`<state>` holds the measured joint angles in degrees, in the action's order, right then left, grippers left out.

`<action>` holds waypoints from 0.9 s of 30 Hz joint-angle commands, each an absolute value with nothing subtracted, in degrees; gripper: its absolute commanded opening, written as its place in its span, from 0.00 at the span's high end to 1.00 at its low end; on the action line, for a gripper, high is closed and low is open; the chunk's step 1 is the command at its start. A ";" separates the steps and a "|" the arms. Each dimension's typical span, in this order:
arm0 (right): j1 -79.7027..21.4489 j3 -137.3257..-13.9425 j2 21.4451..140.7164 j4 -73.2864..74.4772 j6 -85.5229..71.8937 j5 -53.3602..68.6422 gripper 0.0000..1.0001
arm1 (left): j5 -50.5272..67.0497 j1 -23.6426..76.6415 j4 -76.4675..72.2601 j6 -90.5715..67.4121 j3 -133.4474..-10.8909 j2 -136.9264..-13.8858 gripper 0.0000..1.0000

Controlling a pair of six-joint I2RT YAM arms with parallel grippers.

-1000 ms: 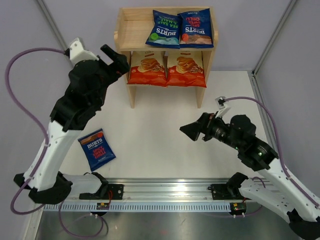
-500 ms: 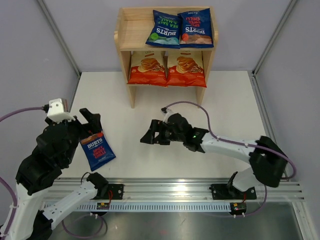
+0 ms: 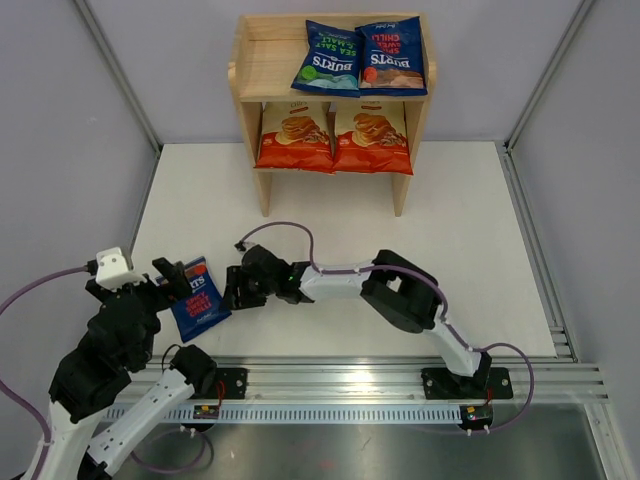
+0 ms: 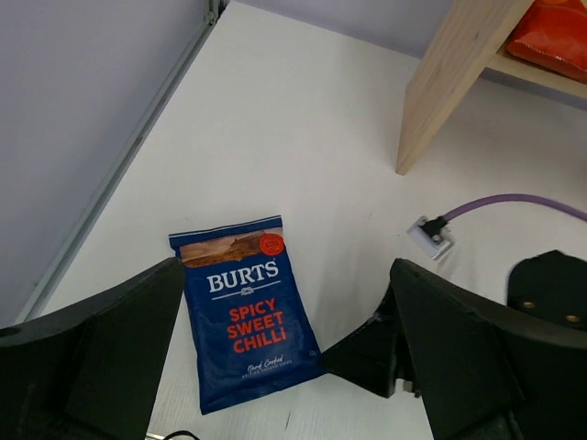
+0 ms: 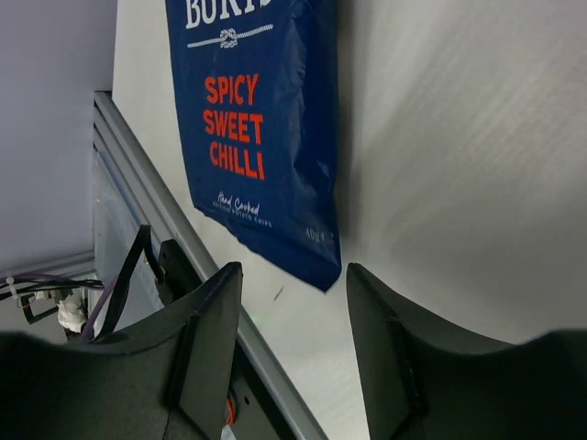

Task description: Place and organize the chips bags onto the shelf

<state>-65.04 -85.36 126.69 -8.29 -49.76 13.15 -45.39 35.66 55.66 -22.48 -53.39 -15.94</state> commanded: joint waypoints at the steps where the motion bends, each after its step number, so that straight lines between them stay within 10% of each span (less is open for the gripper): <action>1: -66.00 -94.29 131.65 -3.26 -47.99 15.99 0.44 | -48.87 35.51 51.59 -22.76 -53.09 -12.93 0.01; 14: -66.80 -101.86 141.06 3.70 -48.42 14.32 0.50 | -46.50 35.51 52.03 -22.85 -53.18 -14.59 0.01; 19: -66.71 -98.54 140.54 -2.80 -50.36 11.61 0.89 | -45.88 35.51 51.94 -22.68 -53.17 -14.59 0.01; 27: -66.01 -72.65 119.11 -17.75 -49.48 -3.50 1.00 | -34.91 35.51 51.07 -27.06 -52.38 -15.64 0.01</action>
